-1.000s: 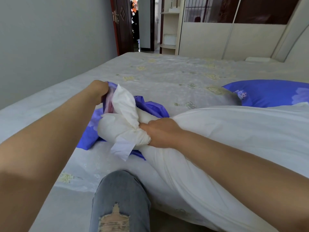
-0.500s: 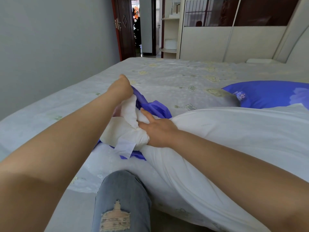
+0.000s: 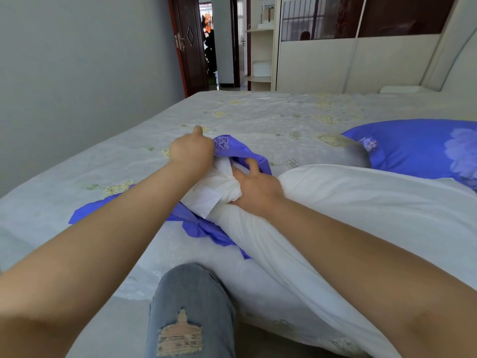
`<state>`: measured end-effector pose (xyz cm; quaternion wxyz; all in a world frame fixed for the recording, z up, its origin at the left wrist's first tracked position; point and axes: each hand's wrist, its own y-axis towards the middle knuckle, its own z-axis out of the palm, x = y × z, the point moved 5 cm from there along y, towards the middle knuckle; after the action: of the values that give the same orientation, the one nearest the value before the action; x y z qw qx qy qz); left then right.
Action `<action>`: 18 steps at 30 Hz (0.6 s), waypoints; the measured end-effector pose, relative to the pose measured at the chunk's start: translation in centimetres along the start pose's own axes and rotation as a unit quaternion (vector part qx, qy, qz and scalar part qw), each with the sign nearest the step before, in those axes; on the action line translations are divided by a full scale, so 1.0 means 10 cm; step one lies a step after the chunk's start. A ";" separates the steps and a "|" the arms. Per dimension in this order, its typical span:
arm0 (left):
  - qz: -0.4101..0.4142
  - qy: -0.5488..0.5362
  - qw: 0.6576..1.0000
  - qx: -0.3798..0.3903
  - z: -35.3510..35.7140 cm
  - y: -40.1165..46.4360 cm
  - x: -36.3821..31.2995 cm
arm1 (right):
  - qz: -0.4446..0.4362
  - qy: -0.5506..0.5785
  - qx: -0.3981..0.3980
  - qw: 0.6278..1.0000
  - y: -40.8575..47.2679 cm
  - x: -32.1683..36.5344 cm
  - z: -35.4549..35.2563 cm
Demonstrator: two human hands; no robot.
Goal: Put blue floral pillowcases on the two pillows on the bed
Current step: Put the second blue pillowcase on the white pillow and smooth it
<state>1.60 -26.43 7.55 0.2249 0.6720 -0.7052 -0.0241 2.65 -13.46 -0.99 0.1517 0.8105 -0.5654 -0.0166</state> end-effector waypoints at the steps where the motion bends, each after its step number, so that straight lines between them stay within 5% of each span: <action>1: 0.017 -0.004 0.999 -0.049 -0.06 -0.01 -0.05 | 0.013 0.003 -0.017 1.000 -0.02 0.00 -0.01; 6: 0.036 -0.105 0.991 -0.081 -0.22 -0.14 -0.33 | 0.047 -0.027 -0.090 0.994 -0.07 0.04 0.00; 12: 0.065 -0.193 0.977 -0.067 -0.14 -0.32 -0.77 | 0.105 0.047 0.006 0.993 0.02 -0.27 -0.23; 18: 0.010 -0.081 0.982 -0.172 0.05 -0.14 -0.15 | 0.093 0.062 0.029 0.993 0.12 -0.37 -0.18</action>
<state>2.75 -25.28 6.19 0.2795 0.6123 -0.7129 -0.1969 0.61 -9.99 0.53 0.1635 0.7580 -0.6281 0.0644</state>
